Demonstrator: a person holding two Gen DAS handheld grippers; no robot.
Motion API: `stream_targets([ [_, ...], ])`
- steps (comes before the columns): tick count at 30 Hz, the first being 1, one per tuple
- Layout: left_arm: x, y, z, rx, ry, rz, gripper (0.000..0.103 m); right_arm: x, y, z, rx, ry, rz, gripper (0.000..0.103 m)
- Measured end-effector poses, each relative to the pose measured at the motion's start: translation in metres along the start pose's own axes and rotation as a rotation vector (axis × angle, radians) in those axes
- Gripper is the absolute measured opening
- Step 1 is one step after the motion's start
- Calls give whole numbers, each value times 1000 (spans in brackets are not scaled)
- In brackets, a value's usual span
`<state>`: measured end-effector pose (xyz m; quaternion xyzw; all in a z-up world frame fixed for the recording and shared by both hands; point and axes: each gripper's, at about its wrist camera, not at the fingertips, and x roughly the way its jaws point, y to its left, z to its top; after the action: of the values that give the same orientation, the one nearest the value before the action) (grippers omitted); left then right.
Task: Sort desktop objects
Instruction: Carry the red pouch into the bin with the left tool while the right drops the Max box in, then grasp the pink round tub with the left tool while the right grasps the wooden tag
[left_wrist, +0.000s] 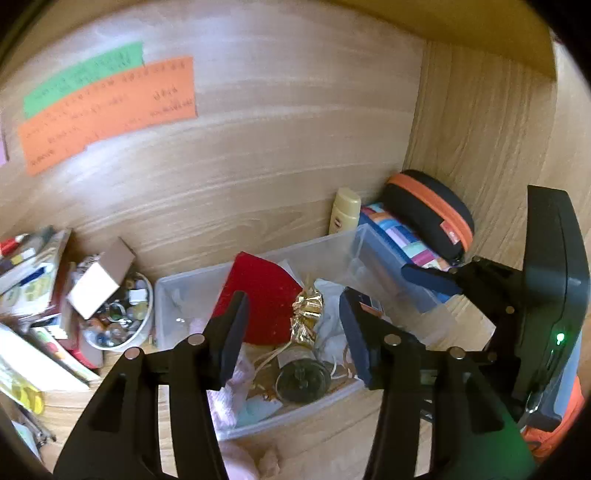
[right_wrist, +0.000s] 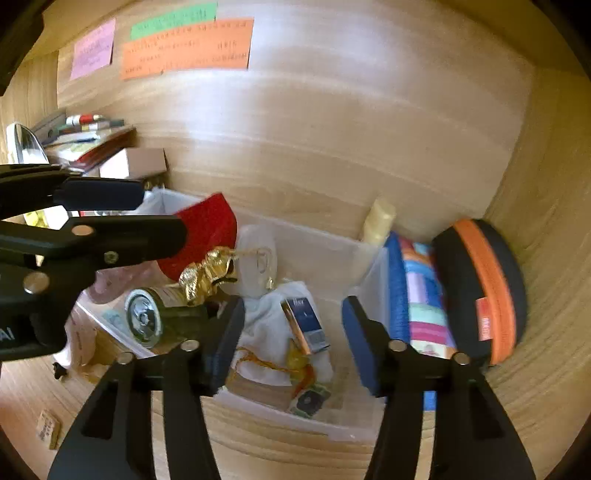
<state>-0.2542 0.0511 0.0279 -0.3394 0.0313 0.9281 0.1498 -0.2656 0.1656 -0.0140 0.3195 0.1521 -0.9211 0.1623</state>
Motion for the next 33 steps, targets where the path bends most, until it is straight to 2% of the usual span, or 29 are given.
stream_targets([
  [3, -19, -1, -3, -1, -31, 19, 61, -15, 2, 2, 6, -25, -12, 60],
  [6, -39, 0, -6, -7, -62, 35, 67, -31, 5, 3, 11, -43, -27, 71],
  [10, -67, 4, -14, -10, -103, 65, 73, -51, 15, 2, 12, -75, -37, 82],
  [14, -90, 9, -27, -6, -129, 105, 78, -70, 26, -1, 15, -96, -29, 84],
  [18, -112, 18, -47, -16, -147, 142, 88, -86, 42, -8, 16, -103, 5, 86],
  [21, -126, 28, -65, -39, -148, 160, 90, -93, 59, -17, 14, -102, 38, 87],
  [24, -132, 38, -84, -58, -128, 181, 90, -93, 77, -29, 12, -81, 81, 87],
  [33, -135, 71, -141, -132, -50, 231, 90, -70, 133, -79, -43, 87, 228, 87],
])
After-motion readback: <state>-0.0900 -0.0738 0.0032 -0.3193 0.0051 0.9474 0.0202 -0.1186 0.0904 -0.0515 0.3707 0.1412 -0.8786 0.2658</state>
